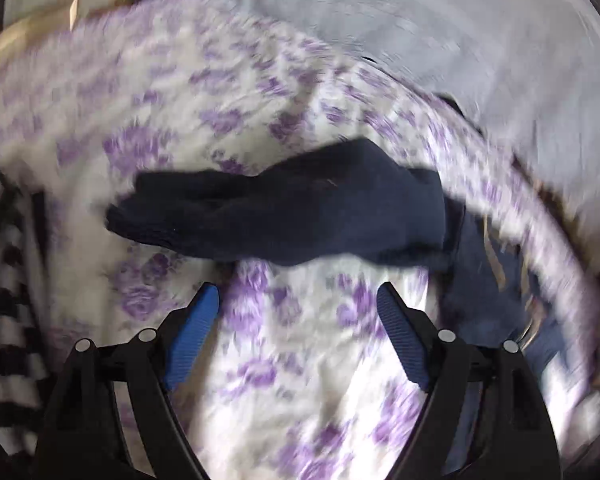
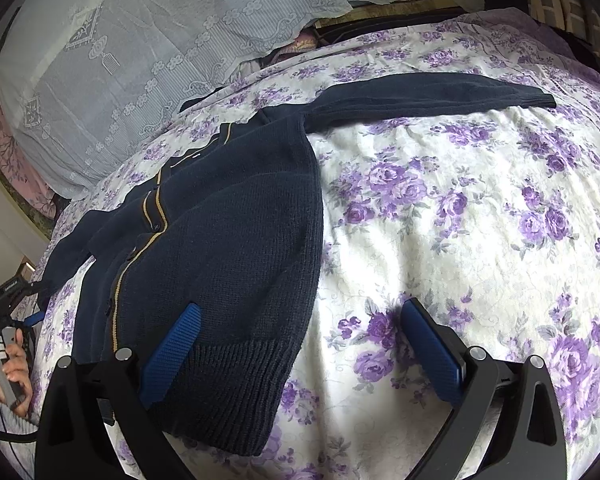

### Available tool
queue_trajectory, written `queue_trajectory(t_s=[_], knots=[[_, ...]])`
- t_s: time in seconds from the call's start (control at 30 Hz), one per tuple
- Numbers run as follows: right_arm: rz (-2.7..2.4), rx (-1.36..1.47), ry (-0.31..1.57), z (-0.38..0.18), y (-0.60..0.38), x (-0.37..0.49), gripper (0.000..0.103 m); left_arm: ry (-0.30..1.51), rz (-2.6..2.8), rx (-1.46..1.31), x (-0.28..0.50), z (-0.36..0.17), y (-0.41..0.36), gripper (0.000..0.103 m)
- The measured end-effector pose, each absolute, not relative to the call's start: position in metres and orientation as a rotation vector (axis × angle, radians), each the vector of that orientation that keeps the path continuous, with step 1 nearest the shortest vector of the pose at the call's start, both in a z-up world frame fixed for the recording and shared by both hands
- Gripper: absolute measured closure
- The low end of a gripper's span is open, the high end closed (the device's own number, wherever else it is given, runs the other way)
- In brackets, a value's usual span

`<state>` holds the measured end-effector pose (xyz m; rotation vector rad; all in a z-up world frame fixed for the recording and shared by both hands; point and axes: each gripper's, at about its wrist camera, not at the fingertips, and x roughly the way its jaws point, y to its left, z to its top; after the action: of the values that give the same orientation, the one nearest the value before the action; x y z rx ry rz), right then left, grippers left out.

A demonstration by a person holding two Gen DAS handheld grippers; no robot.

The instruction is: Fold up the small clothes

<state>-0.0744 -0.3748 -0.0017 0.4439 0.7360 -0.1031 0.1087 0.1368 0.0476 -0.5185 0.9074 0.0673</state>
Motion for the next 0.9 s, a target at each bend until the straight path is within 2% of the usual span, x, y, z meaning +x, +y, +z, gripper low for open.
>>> queue_trajectory(t_s=[0.1,0.13,0.17,0.2,0.37,0.43,0.47,0.5,0.57,0.63,0.73,0.77,0.8,0.9], knots=[[-0.104,0.437,0.740,-0.001,-0.374,-0.073,0.003,0.893,0.108,-0.730,0.131,0.035,0.178,0.024],[-0.104,0.435,0.741,-0.001,-0.373,-0.072,0.003,0.900,0.124,-0.765,0.139,0.031,0.186,0.028],[-0.104,0.436,0.740,-0.001,-0.374,-0.072,0.003,0.900,0.129,-0.781,0.143,0.029,0.188,0.059],[-0.104,0.438,0.739,-0.001,-0.373,-0.072,0.003,0.900,0.120,-0.785,0.147,0.032,0.191,0.096],[-0.088,0.468,0.721,-0.002,-0.379,-0.072,0.003,0.650,0.190,-0.621,0.123,0.108,0.181,0.096],[-0.085,0.478,0.717,-0.002,-0.381,-0.071,0.003,0.658,0.293,-0.504,0.136,0.111,0.177,0.084],[-0.084,0.479,0.717,-0.001,-0.382,-0.070,0.003,0.723,0.344,-0.427,0.148,0.099,0.172,0.063],[-0.082,0.480,0.718,-0.001,-0.383,-0.069,0.003,0.817,0.389,-0.358,0.160,0.080,0.168,0.052],[-0.069,0.501,0.724,0.001,-0.387,-0.069,0.003,0.920,0.414,-0.351,0.159,0.045,0.170,0.052],[-0.067,0.531,0.714,0.006,-0.398,-0.070,0.003,0.911,0.359,-0.441,0.142,0.029,0.174,0.047],[-0.128,0.568,0.650,0.024,-0.431,-0.063,0.003,0.839,0.299,-0.503,0.123,0.042,0.178,0.023],[-0.155,0.595,0.641,0.028,-0.446,-0.057,0.003,0.811,0.297,-0.510,0.123,0.050,0.179,0.009],[-0.169,0.636,0.630,0.030,-0.462,-0.050,0.003,0.790,0.301,-0.511,0.126,0.054,0.180,0.004],[-0.209,0.800,0.619,0.020,-0.511,-0.027,0.003,0.849,0.314,-0.534,0.151,0.046,0.183,0.004]])
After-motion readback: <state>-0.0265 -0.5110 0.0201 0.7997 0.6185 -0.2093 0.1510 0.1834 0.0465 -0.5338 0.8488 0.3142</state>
